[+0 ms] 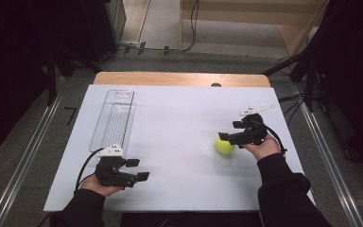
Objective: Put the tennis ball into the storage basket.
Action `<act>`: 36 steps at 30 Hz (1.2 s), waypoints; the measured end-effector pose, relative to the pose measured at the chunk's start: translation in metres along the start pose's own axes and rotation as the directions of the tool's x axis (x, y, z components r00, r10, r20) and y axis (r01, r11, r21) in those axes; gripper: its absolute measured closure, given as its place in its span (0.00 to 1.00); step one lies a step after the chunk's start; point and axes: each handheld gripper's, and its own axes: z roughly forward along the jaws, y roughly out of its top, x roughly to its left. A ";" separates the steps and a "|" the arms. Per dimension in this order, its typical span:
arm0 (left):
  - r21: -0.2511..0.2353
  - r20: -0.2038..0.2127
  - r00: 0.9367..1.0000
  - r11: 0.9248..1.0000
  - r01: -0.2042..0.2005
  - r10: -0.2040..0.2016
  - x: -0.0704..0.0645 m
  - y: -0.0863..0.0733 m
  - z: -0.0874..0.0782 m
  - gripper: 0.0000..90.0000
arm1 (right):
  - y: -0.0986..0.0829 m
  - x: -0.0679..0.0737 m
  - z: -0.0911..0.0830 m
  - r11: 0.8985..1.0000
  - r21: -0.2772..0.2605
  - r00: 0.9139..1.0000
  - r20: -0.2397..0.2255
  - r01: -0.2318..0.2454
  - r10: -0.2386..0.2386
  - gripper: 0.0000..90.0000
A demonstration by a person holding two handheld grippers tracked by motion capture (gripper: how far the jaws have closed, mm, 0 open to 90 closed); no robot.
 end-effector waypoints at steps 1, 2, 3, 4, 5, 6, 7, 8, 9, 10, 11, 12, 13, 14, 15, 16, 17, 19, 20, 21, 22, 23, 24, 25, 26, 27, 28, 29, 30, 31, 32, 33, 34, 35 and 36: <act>-0.001 0.002 1.000 1.000 0.000 0.000 0.000 0.000 0.000 0.32 | -0.001 0.000 0.001 1.000 0.004 1.000 -0.006 -0.005 0.005 0.16; 0.000 0.000 1.000 1.000 0.000 0.000 0.000 0.000 0.000 0.32 | -0.001 0.000 0.001 1.000 0.004 1.000 -0.006 -0.005 0.005 0.16; 0.001 0.000 1.000 1.000 -0.001 0.001 0.000 0.000 0.000 0.32 | -0.002 0.000 0.002 1.000 0.005 1.000 -0.005 -0.004 0.004 0.16; 0.002 -0.002 1.000 1.000 -0.001 0.001 0.000 0.000 0.000 0.32 | -0.002 0.000 0.003 1.000 0.007 1.000 -0.004 -0.002 0.002 0.16; 0.002 0.000 1.000 1.000 -0.002 0.002 0.000 0.000 0.000 0.32 | -0.003 0.000 0.004 1.000 0.008 1.000 -0.004 0.002 -0.002 0.16; 0.001 0.000 1.000 1.000 0.000 0.000 0.000 0.000 0.000 0.32 | -0.003 0.000 0.004 1.000 0.010 1.000 -0.006 0.002 -0.002 0.16; 0.001 0.000 1.000 1.000 -0.001 0.001 0.000 0.000 0.000 0.32 | -0.003 0.000 0.005 1.000 0.010 1.000 -0.004 0.002 -0.002 0.16; 0.002 0.000 1.000 1.000 0.000 0.000 0.000 0.000 0.000 0.32 | -0.003 0.000 0.005 1.000 0.011 1.000 -0.003 0.002 -0.002 0.16; 0.002 -0.001 1.000 1.000 -0.001 0.001 0.000 0.000 0.000 0.32 | -0.004 0.000 0.006 1.000 0.011 1.000 -0.005 -0.001 0.001 0.16; 0.002 0.000 1.000 1.000 -0.001 0.001 0.000 0.000 0.000 0.32 | -0.005 0.000 0.006 1.000 0.012 1.000 -0.006 -0.001 0.001 0.16; 0.002 0.000 1.000 1.000 -0.001 0.001 0.000 0.000 0.000 0.32 | -0.005 0.000 0.006 1.000 0.012 1.000 -0.006 -0.001 0.001 0.16; 0.001 0.000 1.000 1.000 0.001 -0.001 0.000 0.000 0.000 0.32 | -0.005 0.000 0.007 1.000 0.012 1.000 -0.008 -0.003 0.003 0.16; 0.002 0.000 1.000 1.000 0.000 0.000 0.000 0.000 0.000 0.32 | -0.006 0.000 0.008 1.000 0.011 1.000 -0.006 0.002 -0.002 0.16; 0.002 0.000 1.000 1.000 0.000 0.000 0.000 0.000 0.000 0.32 | -0.006 0.000 0.008 1.000 0.011 1.000 -0.006 0.002 -0.002 0.16; 0.003 0.000 1.000 1.000 0.000 0.000 0.000 0.000 0.000 0.32 | -0.007 0.000 0.009 1.000 0.018 1.000 -0.008 0.001 -0.001 0.16; 0.002 0.000 1.000 1.000 0.000 0.000 0.000 0.000 0.000 0.32 | -0.007 0.000 0.009 1.000 0.018 1.000 -0.008 0.001 -0.001 0.16; 0.003 0.000 1.000 1.000 0.000 0.000 0.000 0.000 0.000 0.32 | -0.008 0.000 0.010 1.000 0.020 1.000 -0.009 0.000 0.000 0.16; 0.005 0.001 1.000 1.000 -0.002 0.002 0.000 0.000 0.000 0.32 | -0.009 0.000 0.012 1.000 0.023 1.000 -0.009 -0.002 0.003 0.16; 0.004 0.001 1.000 1.000 -0.002 0.002 0.000 0.000 0.000 0.32 | -0.009 0.000 0.012 1.000 0.023 1.000 -0.009 -0.002 0.003 0.16; 0.005 0.001 1.000 1.000 -0.002 0.002 0.000 0.000 0.000 0.32 | -0.010 0.000 0.013 1.000 0.026 1.000 -0.009 -0.001 0.002 0.16; 0.005 0.001 1.000 1.000 -0.001 0.001 0.000 0.000 0.000 0.32 | -0.011 0.000 0.013 1.000 0.028 1.000 -0.009 -0.001 0.002 0.16; 0.005 0.001 1.000 1.000 -0.001 0.001 0.000 0.000 0.000 0.32 | -0.011 0.000 0.013 1.000 0.028 1.000 -0.009 -0.001 0.002 0.16; 0.005 0.001 1.000 1.000 -0.002 0.002 0.000 0.000 0.001 0.32 | -0.011 0.000 0.014 1.000 0.028 1.000 -0.010 -0.005 0.005 0.16; 0.005 0.001 1.000 1.000 -0.002 0.002 0.000 0.000 0.001 0.32 | -0.012 -0.001 0.014 1.000 0.030 1.000 -0.013 -0.008 0.009 0.16; 0.005 0.001 1.000 1.000 -0.002 0.002 0.000 0.000 0.001 0.32 | -0.013 -0.001 0.015 0.999 0.034 1.000 -0.013 -0.013 0.014 0.16; 0.005 0.001 1.000 1.000 -0.002 0.002 0.000 0.000 0.001 0.32 | -0.013 -0.002 0.016 0.999 0.040 1.000 -0.015 -0.015 0.015 0.16; 0.005 0.001 1.000 1.000 -0.003 0.003 0.000 0.000 0.001 0.32 | -0.013 -0.002 0.016 0.999 0.040 1.000 -0.015 -0.015 0.015 0.16; 0.005 0.001 1.000 1.000 -0.003 0.002 0.000 0.000 0.001 0.32 | -0.014 -0.002 0.017 0.999 0.044 1.000 -0.015 -0.012 0.012 0.16; 0.006 0.000 1.000 1.000 -0.003 0.003 0.000 0.000 0.001 0.32 | -0.014 -0.002 0.017 0.999 0.047 1.000 -0.015 -0.013 0.013 0.16; 0.006 0.000 1.000 1.000 -0.003 0.003 0.000 0.000 0.001 0.32 | -0.015 -0.002 0.018 0.999 0.048 1.000 -0.013 -0.012 0.013 0.16; 0.006 0.001 1.000 1.000 -0.003 0.003 0.000 0.000 0.001 0.32 | -0.015 -0.001 0.019 0.998 0.058 1.000 -0.011 -0.012 0.012 0.16; 0.006 0.000 1.000 1.000 -0.003 0.003 0.000 0.000 0.001 0.32 | -0.015 -0.001 0.019 0.998 0.064 1.000 -0.011 -0.011 0.012 0.16; 0.005 0.001 1.000 1.000 -0.003 0.003 0.000 0.000 0.001 0.32 | -0.016 -0.001 0.020 0.998 0.068 1.000 -0.011 -0.008 0.009 0.16; 0.006 0.000 1.000 1.000 -0.003 0.003 0.000 0.000 0.001 0.32 | -0.016 -0.001 0.021 0.998 0.070 1.000 -0.013 -0.008 0.009 0.16; 0.006 0.000 1.000 1.000 -0.003 0.003 0.000 0.000 0.001 0.32 | -0.016 -0.001 0.021 0.998 0.070 1.000 -0.013 -0.008 0.009 0.16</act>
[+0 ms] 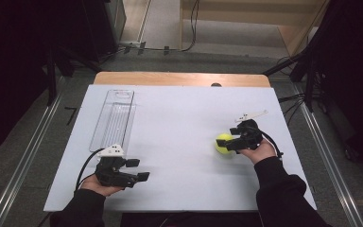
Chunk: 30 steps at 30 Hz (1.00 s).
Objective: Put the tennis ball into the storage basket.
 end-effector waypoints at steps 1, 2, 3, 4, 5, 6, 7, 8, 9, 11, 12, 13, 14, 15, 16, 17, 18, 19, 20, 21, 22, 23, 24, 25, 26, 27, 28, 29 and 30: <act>0.000 0.000 1.000 1.000 -0.001 0.001 0.000 0.000 0.000 0.32 | 0.000 0.000 0.001 1.000 0.004 1.000 -0.006 -0.001 0.001 0.16; 0.001 0.000 1.000 1.000 -0.001 0.001 0.000 0.000 0.000 0.32 | 0.000 0.001 0.002 1.000 0.007 1.000 -0.002 0.003 -0.003 0.16; 0.001 0.000 1.000 1.000 -0.001 0.001 0.000 0.000 0.000 0.32 | 0.000 0.001 0.002 1.000 0.007 1.000 -0.002 0.003 -0.003 0.16; 0.000 0.000 1.000 1.000 -0.002 0.002 0.000 0.000 0.000 0.32 | -0.001 0.001 0.004 1.000 0.012 1.000 0.000 0.008 -0.008 0.16; 0.000 0.000 1.000 1.000 -0.002 0.002 0.000 0.000 0.000 0.32 | -0.001 0.001 0.004 1.000 0.012 1.000 0.000 0.008 -0.008 0.16; 0.000 -0.001 1.000 1.000 -0.002 0.002 0.000 0.000 0.000 0.32 | -0.001 0.002 0.005 1.000 0.021 1.000 0.002 0.005 -0.005 0.16; 0.000 -0.001 1.000 1.000 -0.002 0.002 0.000 0.000 0.000 0.32 | -0.002 0.002 0.006 1.000 0.021 1.000 0.001 0.007 -0.007 0.16; 0.001 0.000 1.000 1.000 -0.002 0.002 0.000 0.000 0.000 0.32 | -0.002 0.002 0.006 1.000 0.023 1.000 0.001 0.008 -0.008 0.16; 0.001 0.000 1.000 1.000 -0.003 0.003 0.000 0.000 0.000 0.32 | -0.002 0.002 0.007 1.000 0.024 1.000 0.002 0.007 -0.007 0.16; 0.002 0.000 1.000 1.000 -0.004 0.004 0.000 0.000 0.000 0.32 | -0.004 0.002 0.008 1.000 0.024 1.000 0.001 0.011 -0.011 0.16; 0.002 0.000 1.000 1.000 -0.004 0.004 0.000 0.000 0.000 0.32 | -0.004 0.002 0.009 1.000 0.028 1.000 0.001 0.010 -0.010 0.16; 0.002 0.000 1.000 1.000 -0.004 0.004 0.000 0.000 0.000 0.32 | -0.004 0.002 0.009 1.000 0.028 1.000 0.001 0.010 -0.010 0.16; 0.000 0.001 1.000 1.000 -0.002 0.002 0.000 0.000 0.001 0.32 | -0.005 0.002 0.010 0.999 0.032 1.000 0.003 0.010 -0.010 0.16; 0.000 0.002 1.000 1.000 -0.003 0.003 0.000 0.000 0.001 0.32 | -0.006 0.001 0.012 0.999 0.039 1.000 0.005 0.010 -0.010 0.16; 0.001 0.002 1.000 1.000 -0.003 0.003 0.000 0.000 0.001 0.32 | -0.006 0.001 0.012 0.999 0.041 1.000 0.005 0.008 -0.008 0.16; 0.001 0.003 1.000 1.000 -0.003 0.003 -0.001 0.000 0.001 0.32 | -0.007 0.001 0.013 0.999 0.044 1.000 0.005 0.006 -0.006 0.16; 0.002 0.003 1.000 1.000 -0.004 0.004 -0.001 0.000 0.001 0.32 | -0.007 0.001 0.013 0.999 0.045 1.000 0.007 0.006 -0.006 0.16; 0.002 0.003 1.000 1.000 -0.004 0.004 -0.001 0.000 0.001 0.32 | -0.007 0.001 0.013 0.999 0.045 1.000 0.007 0.006 -0.006 0.16; 0.002 0.003 1.000 1.000 -0.004 0.004 0.000 0.000 0.001 0.32 | -0.007 0.001 0.014 0.999 0.048 1.000 0.006 0.003 -0.003 0.16; 0.003 0.004 1.000 1.000 -0.005 0.005 0.000 0.000 0.001 0.32 | -0.008 0.001 0.015 0.999 0.053 1.000 0.007 0.007 -0.007 0.16; 0.003 0.004 1.000 1.000 -0.005 0.005 0.000 0.000 0.001 0.32 | -0.009 0.001 0.015 0.998 0.055 1.000 0.007 0.008 -0.008 0.16; 0.004 0.002 1.000 1.000 -0.006 0.006 0.000 0.000 0.001 0.32 | -0.009 0.001 0.016 0.998 0.061 1.000 0.008 -0.001 0.000 0.16; 0.004 0.002 1.000 1.000 -0.006 0.006 0.000 0.000 0.001 0.32 | -0.009 0.001 0.016 0.998 0.061 1.000 0.008 -0.001 0.000 0.16; 0.003 0.004 1.000 1.000 -0.005 0.005 0.000 0.000 0.001 0.32 | -0.009 0.001 0.016 0.998 0.064 1.000 0.010 -0.003 0.002 0.16; 0.003 0.003 1.000 1.000 -0.005 0.005 0.000 0.000 0.001 0.32 | -0.010 0.000 0.017 0.998 0.066 1.000 0.010 -0.002 0.001 0.16; 0.004 0.002 1.000 1.000 -0.006 0.006 0.000 0.000 0.001 0.32 | -0.010 0.000 0.017 0.998 0.070 1.000 0.010 -0.005 0.005 0.16; 0.004 0.002 1.000 1.000 -0.005 0.005 0.000 0.000 0.001 0.32 | -0.011 0.000 0.018 0.997 0.072 1.000 0.008 -0.008 0.007 0.16; 0.004 0.002 1.000 1.000 -0.005 0.005 -0.001 0.000 0.001 0.32 | -0.011 0.000 0.018 0.997 0.074 1.000 0.010 -0.008 0.007 0.16; 0.005 0.003 1.000 1.000 -0.007 0.007 -0.001 0.000 0.001 0.32 | -0.012 0.000 0.019 0.997 0.082 1.000 0.011 -0.004 0.003 0.16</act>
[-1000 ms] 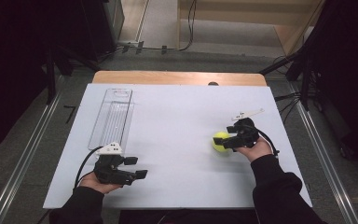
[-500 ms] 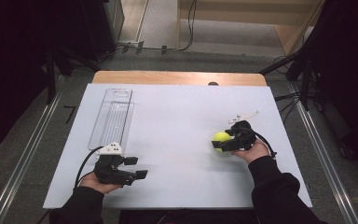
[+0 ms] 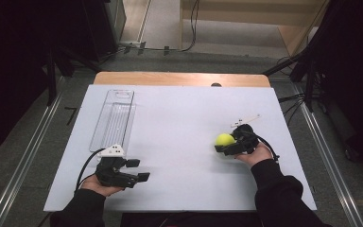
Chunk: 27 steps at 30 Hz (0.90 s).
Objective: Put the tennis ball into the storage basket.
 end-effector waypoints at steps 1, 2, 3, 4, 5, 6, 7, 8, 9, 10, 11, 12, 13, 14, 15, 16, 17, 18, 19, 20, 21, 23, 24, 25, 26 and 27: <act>0.000 0.000 1.000 1.000 0.000 0.000 0.000 0.000 0.000 0.32 | 0.000 0.000 0.000 1.000 0.000 1.000 0.000 0.000 0.000 0.16; 0.001 0.000 1.000 1.000 -0.001 0.001 0.000 0.000 0.000 0.32 | 0.000 0.000 0.001 1.000 0.006 1.000 0.001 -0.004 0.004 0.17; 0.001 0.000 1.000 1.000 -0.001 0.001 0.000 0.000 0.000 0.32 | 0.000 0.000 0.001 1.000 0.008 1.000 -0.001 -0.003 0.003 0.17; 0.001 0.001 1.000 1.000 -0.002 0.002 0.000 0.000 0.000 0.32 | -0.001 -0.001 0.003 1.000 0.018 1.000 0.000 0.007 -0.007 0.23; 0.001 0.001 1.000 1.000 -0.002 0.002 0.000 0.000 0.000 0.32 | -0.001 -0.001 0.003 1.000 0.027 1.000 0.001 0.012 -0.012 0.24; 0.001 0.001 1.000 1.000 -0.002 0.002 0.000 0.000 0.000 0.32 | -0.001 -0.001 0.003 1.000 0.027 1.000 0.001 0.012 -0.012 0.24; 0.001 0.000 1.000 1.000 -0.002 0.002 0.000 0.000 0.000 0.32 | -0.001 0.000 0.004 0.999 0.034 1.000 -0.004 0.019 -0.019 0.26; 0.001 0.000 1.000 1.000 -0.002 0.002 0.000 0.000 0.000 0.32 | -0.001 0.000 0.004 0.999 0.034 1.000 -0.002 0.022 -0.022 0.26; 0.001 0.000 1.000 1.000 -0.002 0.002 0.000 0.000 0.000 0.32 | -0.001 0.000 0.004 0.999 0.034 1.000 -0.002 0.022 -0.022 0.26; 0.001 0.000 1.000 1.000 -0.003 0.003 0.000 0.000 0.000 0.32 | -0.001 0.000 0.004 0.999 0.035 1.000 -0.001 0.020 -0.020 0.26; 0.001 0.000 1.000 1.000 -0.003 0.003 0.000 0.000 0.000 0.32 | 0.000 0.000 0.004 0.999 0.039 1.000 -0.001 0.002 -0.002 0.26; 0.000 0.000 1.000 1.000 -0.002 0.002 0.000 0.000 0.000 0.32 | 0.000 0.000 0.004 0.999 0.039 1.000 -0.001 0.002 -0.002 0.26; 0.000 0.000 1.000 1.000 -0.002 0.002 0.000 0.000 0.000 0.32 | 0.000 -0.001 0.004 0.999 0.040 1.000 -0.004 0.006 -0.006 0.26; 0.000 0.000 1.000 1.000 -0.002 0.002 0.000 0.000 0.000 0.32 | 0.000 0.000 0.004 0.999 0.040 1.000 -0.003 0.008 -0.008 0.26; 0.001 0.000 1.000 1.000 -0.003 0.003 0.000 0.000 0.000 0.32 | 0.000 0.000 0.004 0.999 0.040 1.000 -0.003 0.008 -0.008 0.26; 0.000 0.001 1.000 1.000 -0.002 0.002 0.000 0.000 0.000 0.32 | 0.000 0.000 0.004 0.999 0.040 1.000 -0.002 0.010 -0.010 0.26; 0.000 0.000 1.000 1.000 0.000 0.000 0.000 0.000 0.001 0.32 | 0.000 -0.001 0.003 0.999 0.041 1.000 -0.004 0.007 -0.007 0.26; 0.000 0.000 1.000 1.000 0.000 0.000 0.000 0.000 0.001 0.32 | 0.000 -0.001 0.003 0.999 0.042 1.000 -0.006 0.006 -0.006 0.27; 0.001 0.001 1.000 1.000 -0.001 0.001 0.000 0.000 0.000 0.32 | 0.000 -0.001 0.003 0.999 0.042 1.000 -0.009 0.004 -0.003 0.27; 0.001 0.001 1.000 1.000 -0.001 0.001 0.000 0.000 0.000 0.32 | 0.000 -0.002 0.003 0.999 0.043 1.000 -0.011 0.003 -0.003 0.27; 0.001 0.001 1.000 1.000 -0.001 0.001 0.000 0.000 0.000 0.32 | 0.000 -0.002 0.003 0.999 0.044 1.000 -0.011 0.001 -0.001 0.27; 0.001 0.001 1.000 1.000 -0.002 0.002 0.000 0.000 0.000 0.32 | 0.000 -0.002 0.002 0.999 0.043 1.000 -0.011 0.000 0.000 0.27; 0.001 0.001 1.000 1.000 -0.001 0.001 0.000 0.000 0.000 0.32 | 0.001 -0.001 0.001 0.999 0.043 1.000 -0.010 -0.002 0.002 0.27; 0.000 0.001 1.000 1.000 -0.001 0.001 0.000 0.000 0.000 0.32 | 0.001 -0.001 0.001 0.999 0.043 1.000 -0.010 -0.002 0.002 0.27; 0.001 0.001 1.000 1.000 -0.001 0.001 0.000 0.000 0.000 0.32 | 0.001 -0.001 0.000 0.999 0.041 1.000 -0.010 -0.006 0.006 0.27; 0.001 0.001 1.000 1.000 -0.001 0.001 0.000 0.000 0.000 0.32 | 0.001 -0.001 0.000 0.999 0.035 1.000 -0.012 -0.003 0.003 0.27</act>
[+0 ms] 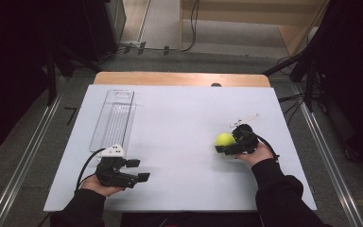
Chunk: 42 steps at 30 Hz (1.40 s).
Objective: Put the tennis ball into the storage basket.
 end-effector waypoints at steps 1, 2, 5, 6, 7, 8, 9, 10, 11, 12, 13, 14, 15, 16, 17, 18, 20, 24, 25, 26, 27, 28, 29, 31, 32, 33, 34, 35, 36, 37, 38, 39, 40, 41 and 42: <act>-0.001 0.000 1.000 1.000 0.001 -0.001 0.000 0.000 0.000 0.32 | 0.000 0.000 -0.001 1.000 0.002 1.000 0.002 0.000 0.000 0.27; -0.001 0.000 1.000 1.000 0.000 0.000 0.000 0.000 0.000 0.32 | 0.001 0.001 -0.002 1.000 0.006 1.000 0.002 -0.004 0.004 0.27; 0.001 0.002 1.000 1.000 0.002 -0.002 0.000 0.000 0.001 0.32 | 0.003 0.001 -0.004 1.000 -0.004 1.000 -0.005 -0.002 0.002 0.27; 0.004 0.002 1.000 1.000 -0.001 0.001 0.000 0.000 0.001 0.32 | 0.004 0.001 -0.005 1.000 -0.006 1.000 -0.008 -0.003 0.003 0.27; 0.003 0.003 1.000 1.000 -0.001 0.001 0.000 0.000 0.001 0.32 | 0.004 0.001 -0.006 1.000 -0.014 1.000 -0.007 0.002 -0.002 0.27; 0.003 0.004 1.000 1.000 -0.002 0.002 -0.001 0.000 0.001 0.32 | 0.004 0.002 -0.007 1.000 -0.016 1.000 -0.007 0.002 -0.002 0.27; 0.003 0.004 1.000 1.000 -0.004 0.004 -0.001 0.000 0.001 0.32 | 0.005 0.002 -0.008 1.000 -0.022 1.000 -0.006 0.004 -0.004 0.27; 0.006 0.002 1.000 1.000 -0.005 0.005 -0.001 0.000 0.001 0.32 | 0.006 0.003 -0.009 1.000 -0.026 1.000 -0.006 0.006 -0.006 0.27; 0.005 0.000 1.000 1.000 -0.005 0.005 -0.001 0.000 0.001 0.32 | 0.006 0.003 -0.009 1.000 -0.026 1.000 -0.006 0.006 -0.006 0.27; 0.007 -0.001 1.000 1.000 -0.006 0.006 -0.001 0.000 0.001 0.32 | 0.006 0.004 -0.010 0.999 -0.033 1.000 -0.006 0.004 -0.005 0.27; 0.006 -0.003 1.000 1.000 -0.007 0.007 -0.001 0.000 0.001 0.32 | 0.007 0.004 -0.011 0.999 -0.037 1.000 -0.007 0.005 -0.005 0.27; 0.006 -0.005 1.000 1.000 -0.009 0.009 -0.001 0.000 0.000 0.32 | 0.008 0.005 -0.013 0.999 -0.043 1.000 -0.009 0.002 -0.002 0.27; 0.003 -0.005 1.000 1.000 -0.011 0.011 -0.001 0.000 0.000 0.32 | 0.008 0.006 -0.014 0.999 -0.046 1.000 -0.008 0.005 -0.005 0.27; 0.003 -0.009 1.000 1.000 -0.013 0.013 -0.001 0.000 0.000 0.32 | 0.009 0.007 -0.015 0.999 -0.052 1.000 -0.009 0.009 -0.010 0.27; 0.002 -0.012 1.000 1.000 -0.013 0.013 -0.001 0.000 0.000 0.32 | 0.009 0.008 -0.016 0.998 -0.058 1.000 -0.007 0.008 -0.009 0.27; 0.001 -0.014 1.000 1.000 -0.011 0.011 -0.001 0.000 0.000 0.32 | 0.010 0.009 -0.018 0.998 -0.064 1.000 -0.013 0.014 -0.015 0.27; 0.002 -0.014 1.000 1.000 -0.008 0.009 -0.001 0.000 0.000 0.32 | 0.011 0.010 -0.020 0.998 -0.064 1.000 -0.017 0.008 -0.009 0.27; 0.002 -0.014 1.000 1.000 -0.009 0.009 0.000 0.000 0.000 0.32 | 0.014 0.013 -0.023 0.997 -0.078 0.999 -0.029 0.017 -0.019 0.27; 0.002 -0.014 1.000 1.000 -0.009 0.009 0.000 0.000 0.000 0.32 | 0.014 0.014 -0.023 0.996 -0.082 0.999 -0.033 0.016 -0.019 0.27; 0.003 -0.014 1.000 1.000 -0.010 0.010 -0.001 0.000 0.000 0.32 | 0.015 0.015 -0.024 0.996 -0.086 0.999 -0.041 0.015 -0.018 0.27; 0.003 -0.016 1.000 1.000 -0.012 0.012 -0.001 0.000 0.000 0.32 | 0.015 0.017 -0.025 0.996 -0.086 0.999 -0.052 0.013 -0.017 0.27; 0.003 -0.017 1.000 1.000 -0.014 0.014 -0.001 0.000 0.000 0.32 | 0.016 0.018 -0.025 0.996 -0.090 0.998 -0.057 0.013 -0.019 0.27; 0.002 -0.018 1.000 1.000 -0.014 0.014 -0.001 0.000 0.000 0.32 | 0.016 0.019 -0.026 0.995 -0.094 0.998 -0.061 0.017 -0.023 0.27; 0.002 -0.019 1.000 1.000 -0.013 0.013 -0.001 0.000 -0.001 0.32 | 0.018 0.023 -0.027 0.995 -0.094 0.998 -0.062 0.023 -0.029 0.27; 0.001 -0.019 1.000 1.000 -0.011 0.011 0.000 0.000 -0.001 0.32 | 0.018 0.023 -0.027 0.995 -0.094 0.998 -0.062 0.023 -0.029 0.27; -0.001 -0.018 1.000 1.000 -0.007 0.007 0.000 0.000 -0.001 0.32 | 0.019 0.024 -0.027 0.995 -0.096 0.997 -0.066 0.026 -0.032 0.27; -0.002 -0.018 1.000 1.000 -0.005 0.005 0.000 0.000 -0.001 0.32 | 0.019 0.025 -0.027 0.995 -0.094 0.997 -0.068 0.028 -0.035 0.27; -0.004 -0.017 1.000 1.000 -0.005 0.005 0.000 0.000 -0.001 0.32 | 0.019 0.026 -0.027 0.995 -0.092 0.997 -0.070 0.029 -0.036 0.27; -0.006 -0.016 1.000 1.000 -0.008 0.008 0.000 0.000 -0.001 0.32 | 0.020 0.027 -0.026 0.996 -0.089 0.997 -0.072 0.031 -0.038 0.27; -0.006 -0.016 1.000 1.000 -0.008 0.008 0.000 0.000 -0.001 0.32 | 0.020 0.027 -0.026 0.996 -0.089 0.997 -0.072 0.031 -0.038 0.27; -0.006 -0.019 1.000 1.000 -0.008 0.008 -0.001 0.001 -0.001 0.32 | 0.020 0.027 -0.026 0.995 -0.090 0.996 -0.078 0.032 -0.039 0.27; -0.009 -0.021 1.000 1.000 -0.008 0.008 -0.001 0.000 -0.001 0.32 | 0.020 0.027 -0.025 0.996 -0.087 0.996 -0.081 0.030 -0.037 0.27; -0.006 -0.024 1.000 1.000 -0.010 0.009 -0.001 0.001 -0.002 0.32 | 0.020 0.028 -0.025 0.996 -0.086 0.996 -0.085 0.033 -0.040 0.27; -0.010 -0.023 1.000 1.000 -0.011 0.011 -0.001 0.001 -0.002 0.32 | 0.021 0.028 -0.024 0.996 -0.083 0.995 -0.087 0.037 -0.044 0.27; -0.014 -0.022 1.000 1.000 -0.011 0.010 -0.001 0.001 -0.002 0.32 | 0.021 0.030 -0.022 0.996 -0.082 0.994 -0.090 0.046 -0.054 0.27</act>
